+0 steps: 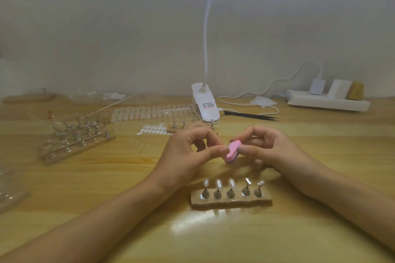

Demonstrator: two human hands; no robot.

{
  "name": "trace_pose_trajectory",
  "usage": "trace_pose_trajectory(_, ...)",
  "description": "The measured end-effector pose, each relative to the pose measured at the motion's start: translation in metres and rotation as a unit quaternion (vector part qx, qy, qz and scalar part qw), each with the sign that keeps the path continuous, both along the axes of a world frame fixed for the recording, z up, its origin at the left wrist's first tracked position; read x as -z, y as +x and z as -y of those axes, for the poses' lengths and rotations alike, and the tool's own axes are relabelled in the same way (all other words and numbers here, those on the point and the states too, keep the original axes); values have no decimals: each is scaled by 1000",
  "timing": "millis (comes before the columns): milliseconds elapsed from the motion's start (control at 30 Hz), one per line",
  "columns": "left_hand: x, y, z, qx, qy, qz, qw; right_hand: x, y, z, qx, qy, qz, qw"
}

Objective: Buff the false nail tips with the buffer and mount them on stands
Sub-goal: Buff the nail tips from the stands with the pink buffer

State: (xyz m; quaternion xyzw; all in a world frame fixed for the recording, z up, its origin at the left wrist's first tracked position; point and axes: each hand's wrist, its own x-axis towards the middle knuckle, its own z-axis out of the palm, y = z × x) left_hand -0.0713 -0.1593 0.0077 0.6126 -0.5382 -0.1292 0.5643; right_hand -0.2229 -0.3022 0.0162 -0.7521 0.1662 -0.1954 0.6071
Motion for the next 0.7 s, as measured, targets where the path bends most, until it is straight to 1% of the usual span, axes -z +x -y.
trace_pose_trajectory(167,-2,0,0,-6,-4,-37,999,0,0,-4,-13,-8,-10,1000)
trace_pose_trajectory(233,-2,-1,0,-3,0,-25,1000,0,-1,-8,-45,-20,-11,999)
trace_pose_trajectory(267,-2,-1,0,-3,4,-18,1000,-1,-1,-9,-44,-21,-6,999)
trace_pose_trajectory(367,-2,-1,0,-16,2,-27,1000,0,-2,-5,14,1,17,1000)
trace_pose_trajectory(500,-2,-2,0,-17,2,-24,1000,0,-1,-10,-40,-26,-11,999)
trace_pose_trajectory(600,-2,-1,0,-16,4,-30,999,1,-1,-7,13,-9,13,1000)
trace_pose_trajectory(700,-1,0,1,-16,5,-29,999,0,0,-10,-34,-26,-8,999)
